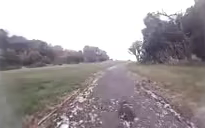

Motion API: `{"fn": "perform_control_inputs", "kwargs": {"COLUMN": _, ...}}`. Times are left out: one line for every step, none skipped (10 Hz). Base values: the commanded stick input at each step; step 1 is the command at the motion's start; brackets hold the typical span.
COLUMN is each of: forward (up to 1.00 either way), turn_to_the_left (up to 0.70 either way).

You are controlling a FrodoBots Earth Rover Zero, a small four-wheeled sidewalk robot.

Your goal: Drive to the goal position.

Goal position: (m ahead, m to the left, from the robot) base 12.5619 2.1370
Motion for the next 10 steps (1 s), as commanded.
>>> {"fn": "perform_control_inputs", "kwargs": {"forward": 1.00, "turn_to_the_left": 0.00}}
{"fn": "perform_control_inputs", "kwargs": {"forward": 1.00, "turn_to_the_left": 0.00}}
{"fn": "perform_control_inputs", "kwargs": {"forward": 1.00, "turn_to_the_left": 0.00}}
{"fn": "perform_control_inputs", "kwargs": {"forward": 1.00, "turn_to_the_left": 0.00}}
{"fn": "perform_control_inputs", "kwargs": {"forward": 1.00, "turn_to_the_left": 0.00}}
{"fn": "perform_control_inputs", "kwargs": {"forward": 1.00, "turn_to_the_left": -0.01}}
{"fn": "perform_control_inputs", "kwargs": {"forward": 1.00, "turn_to_the_left": -0.02}}
{"fn": "perform_control_inputs", "kwargs": {"forward": 1.00, "turn_to_the_left": -0.05}}
{"fn": "perform_control_inputs", "kwargs": {"forward": 1.00, "turn_to_the_left": -0.09}}
{"fn": "perform_control_inputs", "kwargs": {"forward": 1.00, "turn_to_the_left": -0.25}}
